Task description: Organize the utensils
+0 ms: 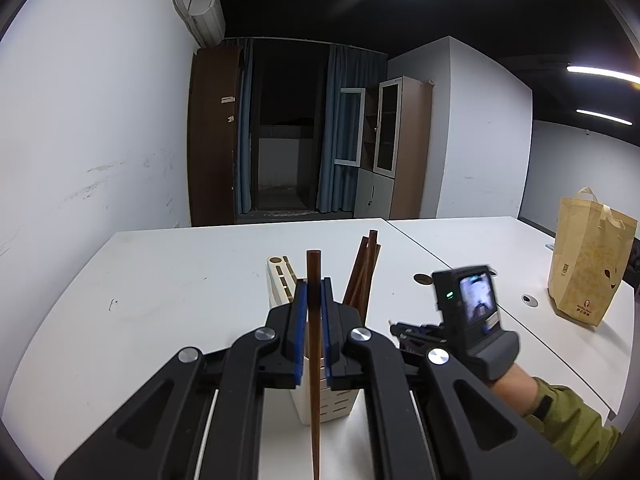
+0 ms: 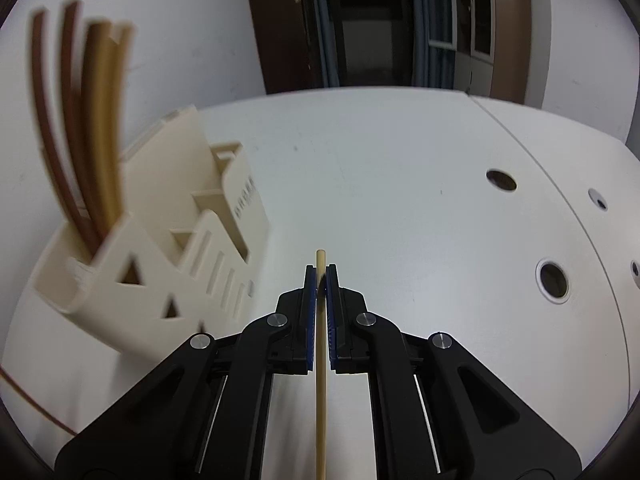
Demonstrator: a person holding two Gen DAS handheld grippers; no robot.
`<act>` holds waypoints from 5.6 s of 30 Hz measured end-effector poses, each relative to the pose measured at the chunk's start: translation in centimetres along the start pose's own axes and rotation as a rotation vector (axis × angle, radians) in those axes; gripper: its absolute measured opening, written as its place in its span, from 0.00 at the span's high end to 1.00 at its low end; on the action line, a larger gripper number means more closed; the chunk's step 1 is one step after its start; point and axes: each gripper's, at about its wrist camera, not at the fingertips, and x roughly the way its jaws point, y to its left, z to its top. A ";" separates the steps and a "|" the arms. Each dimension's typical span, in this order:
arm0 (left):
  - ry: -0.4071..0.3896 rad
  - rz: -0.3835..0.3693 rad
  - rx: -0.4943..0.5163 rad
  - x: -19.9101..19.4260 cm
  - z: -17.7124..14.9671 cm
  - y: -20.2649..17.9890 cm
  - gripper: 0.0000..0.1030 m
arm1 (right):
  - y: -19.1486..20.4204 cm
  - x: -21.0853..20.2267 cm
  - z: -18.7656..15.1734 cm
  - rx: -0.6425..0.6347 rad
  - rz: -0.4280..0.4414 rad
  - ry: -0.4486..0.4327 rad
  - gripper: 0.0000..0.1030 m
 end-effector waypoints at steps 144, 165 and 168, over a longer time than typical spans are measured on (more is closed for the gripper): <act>-0.062 0.006 -0.044 0.8 -9.1 1.7 0.44 | 2.4 -11.7 -8.7 -0.127 0.213 -0.429 0.55; -0.010 0.058 0.015 -1.7 -14.7 0.4 0.06 | 0.9 -13.9 -16.0 -0.170 0.184 -0.348 0.10; 0.007 0.065 0.014 -1.5 -15.5 0.4 0.06 | 0.8 -13.9 -15.8 -0.165 0.194 -0.350 0.08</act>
